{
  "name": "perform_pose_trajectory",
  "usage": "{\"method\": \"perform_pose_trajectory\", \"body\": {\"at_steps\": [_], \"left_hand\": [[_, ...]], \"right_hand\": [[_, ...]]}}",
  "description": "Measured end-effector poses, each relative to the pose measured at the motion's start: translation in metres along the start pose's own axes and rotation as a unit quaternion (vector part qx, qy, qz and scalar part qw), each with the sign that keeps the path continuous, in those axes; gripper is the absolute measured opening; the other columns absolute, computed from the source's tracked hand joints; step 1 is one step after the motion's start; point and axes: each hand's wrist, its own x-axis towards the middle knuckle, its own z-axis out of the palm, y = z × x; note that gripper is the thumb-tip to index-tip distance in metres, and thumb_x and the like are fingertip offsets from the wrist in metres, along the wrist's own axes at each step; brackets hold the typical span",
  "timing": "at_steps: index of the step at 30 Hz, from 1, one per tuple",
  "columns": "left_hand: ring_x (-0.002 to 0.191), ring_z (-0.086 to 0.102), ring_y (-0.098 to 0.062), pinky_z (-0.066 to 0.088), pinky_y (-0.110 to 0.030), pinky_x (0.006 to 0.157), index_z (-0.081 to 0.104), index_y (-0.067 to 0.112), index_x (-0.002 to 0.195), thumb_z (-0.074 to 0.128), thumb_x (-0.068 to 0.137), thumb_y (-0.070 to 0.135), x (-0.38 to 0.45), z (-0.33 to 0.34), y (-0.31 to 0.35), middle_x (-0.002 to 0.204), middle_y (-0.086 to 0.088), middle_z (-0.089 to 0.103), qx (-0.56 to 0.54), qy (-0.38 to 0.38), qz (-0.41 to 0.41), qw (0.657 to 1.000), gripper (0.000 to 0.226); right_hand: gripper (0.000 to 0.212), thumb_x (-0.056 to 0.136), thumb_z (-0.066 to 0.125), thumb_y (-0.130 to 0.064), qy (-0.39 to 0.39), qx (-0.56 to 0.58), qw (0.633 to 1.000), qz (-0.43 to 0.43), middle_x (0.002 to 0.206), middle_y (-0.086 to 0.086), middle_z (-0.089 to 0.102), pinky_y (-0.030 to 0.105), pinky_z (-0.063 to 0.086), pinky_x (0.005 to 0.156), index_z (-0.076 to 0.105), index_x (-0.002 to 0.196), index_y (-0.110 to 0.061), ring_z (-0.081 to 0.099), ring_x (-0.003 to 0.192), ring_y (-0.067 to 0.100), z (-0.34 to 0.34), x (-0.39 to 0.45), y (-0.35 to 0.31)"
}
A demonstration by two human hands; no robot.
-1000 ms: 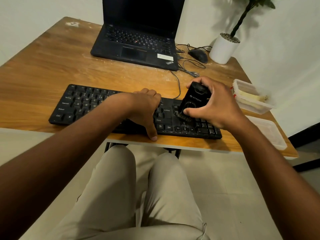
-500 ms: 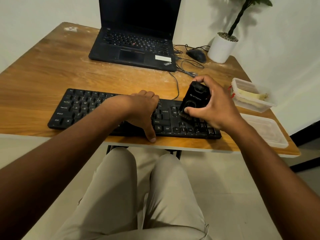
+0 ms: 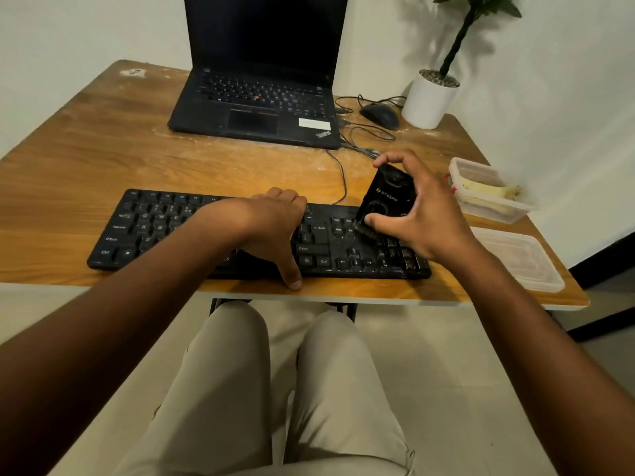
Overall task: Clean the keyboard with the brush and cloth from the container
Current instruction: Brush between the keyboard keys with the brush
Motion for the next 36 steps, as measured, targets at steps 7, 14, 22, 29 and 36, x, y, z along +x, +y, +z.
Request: {"method": "perform_pose_trajectory", "body": {"at_steps": [7,14,22,29,36], "left_hand": [[0.147,0.027,-0.025,0.033,-0.047,0.121,0.016,0.016,0.161,0.092,0.054,0.066,-0.001,-0.002,0.001,0.161,-0.002,0.028,-0.005,-0.007,-0.006,1.000,0.140],[0.155,0.016,-0.027,0.022,-0.047,0.126,0.010,0.018,0.162,0.087,0.059,0.070,0.017,-0.016,0.041,0.168,-0.003,0.017,-0.038,0.026,0.057,0.997,0.139],[0.137,0.031,-0.023,0.040,-0.051,0.115,0.034,0.023,0.150,0.087,0.051,0.075,0.039,-0.012,0.053,0.146,0.000,0.034,-0.053,0.021,0.051,0.997,0.124],[0.142,0.027,-0.024,0.038,-0.050,0.116,0.030,0.019,0.153,0.087,0.055,0.074,0.039,-0.012,0.055,0.151,-0.002,0.030,-0.041,0.015,0.056,0.997,0.125],[0.140,0.029,-0.024,0.038,-0.050,0.116,0.031,0.020,0.152,0.087,0.053,0.075,0.038,-0.012,0.055,0.149,-0.001,0.032,-0.041,0.017,0.051,0.998,0.126]], "right_hand": [[0.065,0.070,0.092,-0.018,0.137,0.022,0.990,0.020,0.114,-0.020,0.061,0.012,0.054,0.080,0.058,0.122,-0.035,0.061,0.104,-0.006,-0.028,0.002,0.019],[0.063,0.067,0.093,-0.020,0.158,0.002,0.985,0.070,0.114,-0.012,0.064,0.024,0.057,0.083,0.055,0.115,-0.034,0.064,0.105,0.007,-0.019,0.024,0.029],[0.063,0.066,0.091,-0.027,0.132,-0.064,0.983,0.109,0.100,-0.010,0.062,0.010,0.040,0.060,0.055,0.117,-0.030,0.059,0.087,0.008,0.004,0.033,0.043],[0.068,0.068,0.090,-0.022,0.160,-0.129,0.969,0.137,0.101,-0.007,0.058,0.027,0.048,0.071,0.054,0.126,-0.024,0.059,0.092,0.015,-0.025,0.027,0.051],[0.067,0.068,0.091,-0.025,0.115,-0.099,0.984,0.089,0.107,-0.009,0.061,0.018,0.045,0.066,0.055,0.124,-0.030,0.059,0.095,0.011,0.003,0.039,0.035]]}}
